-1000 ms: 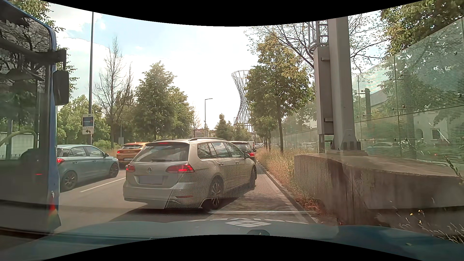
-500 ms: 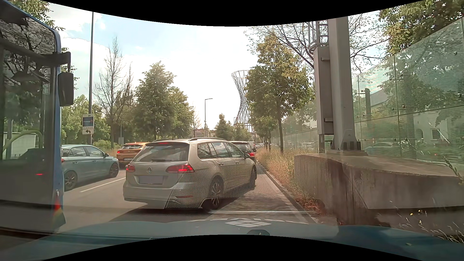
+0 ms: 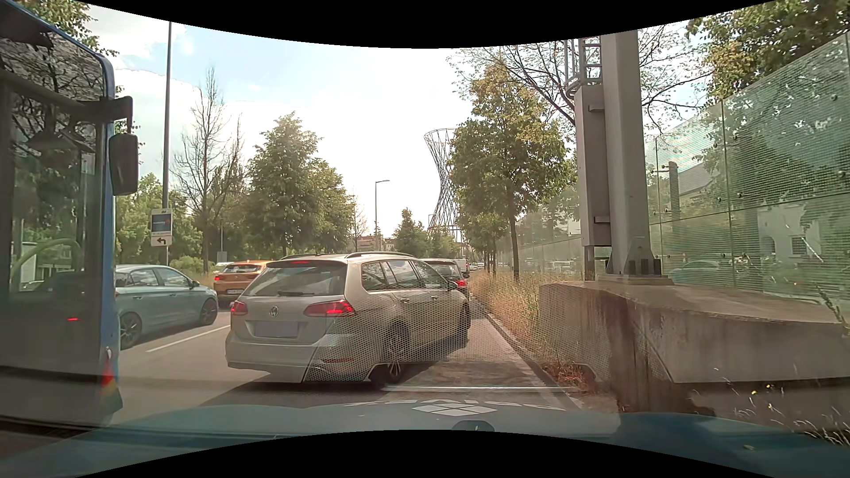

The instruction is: Follow the waypoints while adhering to traffic rules and regulations

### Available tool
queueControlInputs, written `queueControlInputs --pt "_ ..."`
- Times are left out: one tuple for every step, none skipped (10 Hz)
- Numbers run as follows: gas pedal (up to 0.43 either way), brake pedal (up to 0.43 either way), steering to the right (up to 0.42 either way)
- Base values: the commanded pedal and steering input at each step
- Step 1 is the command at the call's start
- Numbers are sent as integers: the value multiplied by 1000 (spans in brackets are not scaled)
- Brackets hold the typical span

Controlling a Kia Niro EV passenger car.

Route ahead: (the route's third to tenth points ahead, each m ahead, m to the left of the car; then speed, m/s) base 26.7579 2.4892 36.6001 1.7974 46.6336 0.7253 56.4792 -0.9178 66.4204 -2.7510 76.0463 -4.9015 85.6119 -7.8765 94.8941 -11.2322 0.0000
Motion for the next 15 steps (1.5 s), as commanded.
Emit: queueControlInputs --pt "0 287 -13" --pt "0 287 -13" --pt "0 287 -13" --pt "0 280 -13" --pt "0 280 -13" --pt "0 287 -13" --pt "0 280 -13" --pt "0 116 -13" --pt "0 0 -13" --pt "0 0 -13" --pt "0 0 -13" --pt "0 0 -13" --pt "0 0 -13" --pt "0 0 -15" --pt "0 0 -25"
